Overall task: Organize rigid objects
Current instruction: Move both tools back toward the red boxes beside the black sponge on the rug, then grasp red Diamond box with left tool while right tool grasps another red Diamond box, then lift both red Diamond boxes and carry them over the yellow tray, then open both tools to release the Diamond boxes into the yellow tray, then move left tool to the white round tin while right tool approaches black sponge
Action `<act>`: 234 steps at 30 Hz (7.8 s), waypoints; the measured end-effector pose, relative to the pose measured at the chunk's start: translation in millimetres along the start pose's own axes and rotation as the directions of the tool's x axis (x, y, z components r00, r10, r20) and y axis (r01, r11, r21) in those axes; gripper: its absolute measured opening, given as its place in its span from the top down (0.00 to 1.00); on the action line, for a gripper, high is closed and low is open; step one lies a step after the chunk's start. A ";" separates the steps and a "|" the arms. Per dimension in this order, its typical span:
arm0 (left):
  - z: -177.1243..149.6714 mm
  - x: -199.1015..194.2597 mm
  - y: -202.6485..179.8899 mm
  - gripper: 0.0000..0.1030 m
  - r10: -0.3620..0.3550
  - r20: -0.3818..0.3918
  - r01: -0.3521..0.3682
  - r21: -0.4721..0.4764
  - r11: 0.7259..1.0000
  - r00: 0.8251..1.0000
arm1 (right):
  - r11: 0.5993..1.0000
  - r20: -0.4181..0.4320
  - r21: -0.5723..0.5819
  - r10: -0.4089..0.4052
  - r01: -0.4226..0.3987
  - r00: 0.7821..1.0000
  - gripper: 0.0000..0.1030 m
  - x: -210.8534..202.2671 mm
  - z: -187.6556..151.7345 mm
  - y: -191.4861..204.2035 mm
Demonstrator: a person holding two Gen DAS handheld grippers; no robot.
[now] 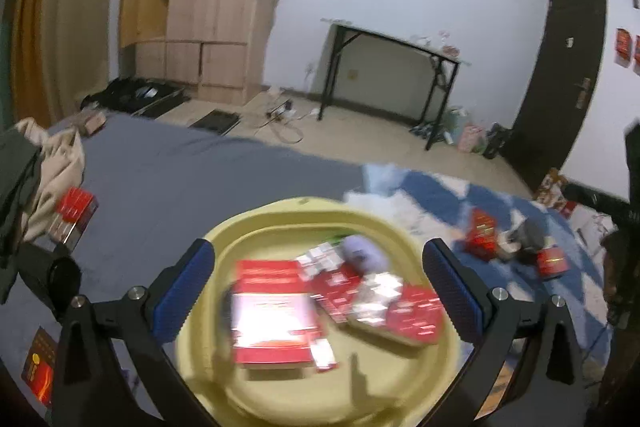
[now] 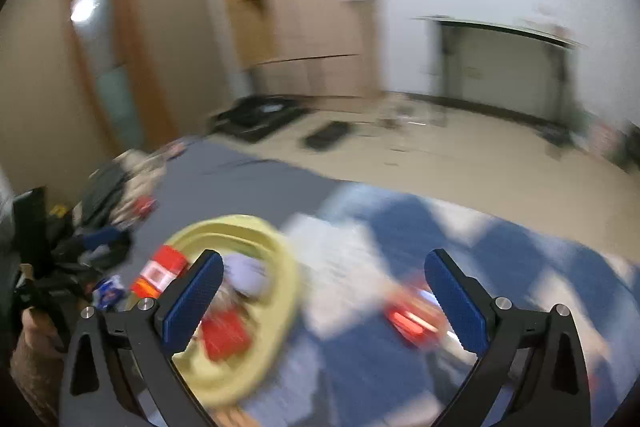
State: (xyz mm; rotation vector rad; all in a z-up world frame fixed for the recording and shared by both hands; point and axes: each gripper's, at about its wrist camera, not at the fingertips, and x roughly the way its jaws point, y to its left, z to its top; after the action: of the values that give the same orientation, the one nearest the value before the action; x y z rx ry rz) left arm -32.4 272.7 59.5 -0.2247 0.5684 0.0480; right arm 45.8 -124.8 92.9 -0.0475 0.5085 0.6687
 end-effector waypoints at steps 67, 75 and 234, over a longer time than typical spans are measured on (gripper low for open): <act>-46.2 230.9 -238.2 0.41 -0.060 -0.274 0.166 0.379 0.910 0.960 | 0.881 -0.176 0.204 -0.396 0.427 0.901 0.03 37.9 -138.0 -182.3; -44.8 227.3 -238.5 0.44 -0.079 -0.274 0.173 0.341 0.924 0.958 | 0.891 -0.167 0.194 -0.382 0.410 0.909 0.05 32.1 -139.4 -180.8; -77.5 205.1 -280.3 0.00 -0.155 -0.310 0.233 0.234 0.944 0.938 | 0.969 -0.094 0.152 -0.180 0.193 0.979 0.02 103.1 -103.6 -163.2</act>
State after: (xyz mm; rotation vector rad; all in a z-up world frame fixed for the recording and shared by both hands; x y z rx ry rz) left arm 129.4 -21.3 -59.0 -0.0215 0.8325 -0.2594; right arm 168.0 -214.5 -65.2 0.0293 0.6251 0.4411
